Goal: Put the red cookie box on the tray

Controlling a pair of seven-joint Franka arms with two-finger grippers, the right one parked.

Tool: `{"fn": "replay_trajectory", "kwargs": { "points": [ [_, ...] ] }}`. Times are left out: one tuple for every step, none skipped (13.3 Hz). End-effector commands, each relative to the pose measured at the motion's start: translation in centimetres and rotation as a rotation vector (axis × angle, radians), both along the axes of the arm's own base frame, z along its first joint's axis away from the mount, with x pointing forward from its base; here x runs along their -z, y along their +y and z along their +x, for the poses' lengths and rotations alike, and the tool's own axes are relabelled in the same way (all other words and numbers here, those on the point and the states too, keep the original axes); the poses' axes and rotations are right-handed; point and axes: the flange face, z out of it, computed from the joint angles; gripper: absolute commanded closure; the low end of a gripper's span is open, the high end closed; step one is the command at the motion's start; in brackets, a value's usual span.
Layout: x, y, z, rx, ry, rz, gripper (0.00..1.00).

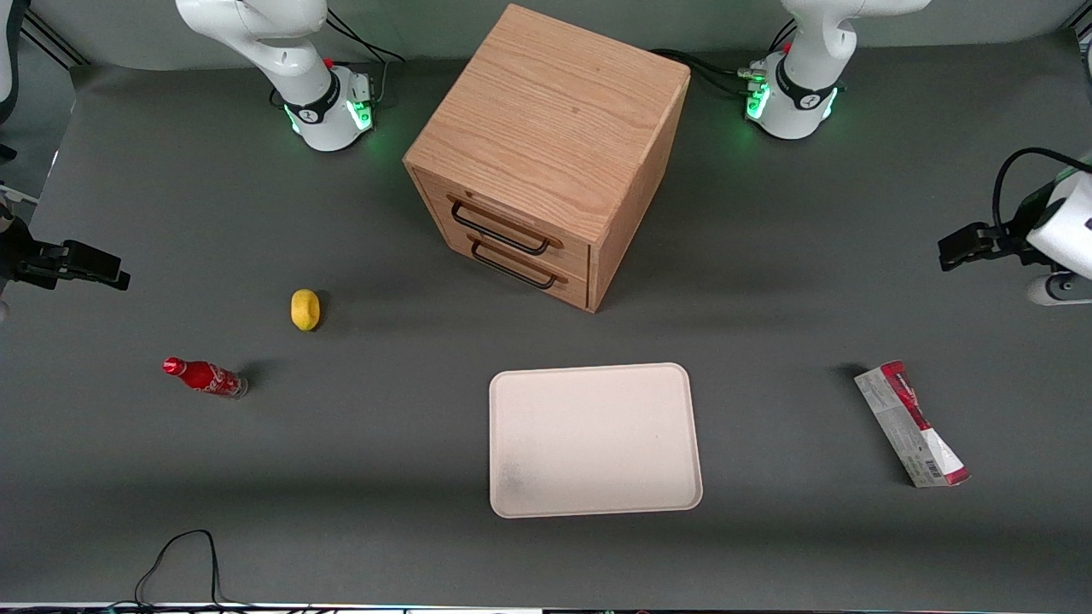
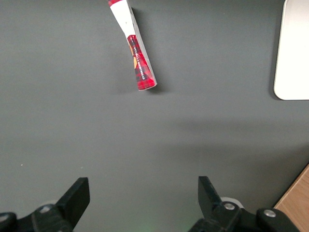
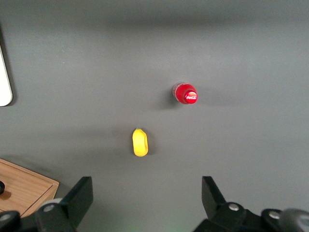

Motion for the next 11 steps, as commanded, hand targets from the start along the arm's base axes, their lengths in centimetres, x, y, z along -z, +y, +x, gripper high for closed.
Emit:
{"fn": "replay_trajectory", "kwargs": {
  "points": [
    [-0.83, -0.33, 0.75, 0.007, 0.017, -0.009, 0.00],
    [-1.05, -0.33, 0.68, 0.002, 0.020, -0.009, 0.00],
    [-1.13, -0.34, 0.67, 0.003, 0.023, -0.010, 0.00],
    [-1.20, -0.33, 0.68, 0.000, 0.021, -0.008, 0.00],
    [-1.20, -0.33, 0.68, 0.000, 0.021, -0.008, 0.00],
    [-0.85, -0.32, 0.84, -0.001, 0.027, -0.006, 0.00],
    [-0.76, -0.32, 0.88, -0.003, 0.029, -0.006, 0.00],
    [-0.68, -0.33, 1.00, -0.003, 0.027, -0.006, 0.00],
    [-0.70, -0.33, 1.03, -0.001, 0.024, -0.006, 0.00],
    [-0.62, -0.23, 1.07, -0.001, 0.026, -0.005, 0.00],
    [-0.74, -0.28, 1.05, -0.004, 0.025, -0.001, 0.00]
  ]
}}
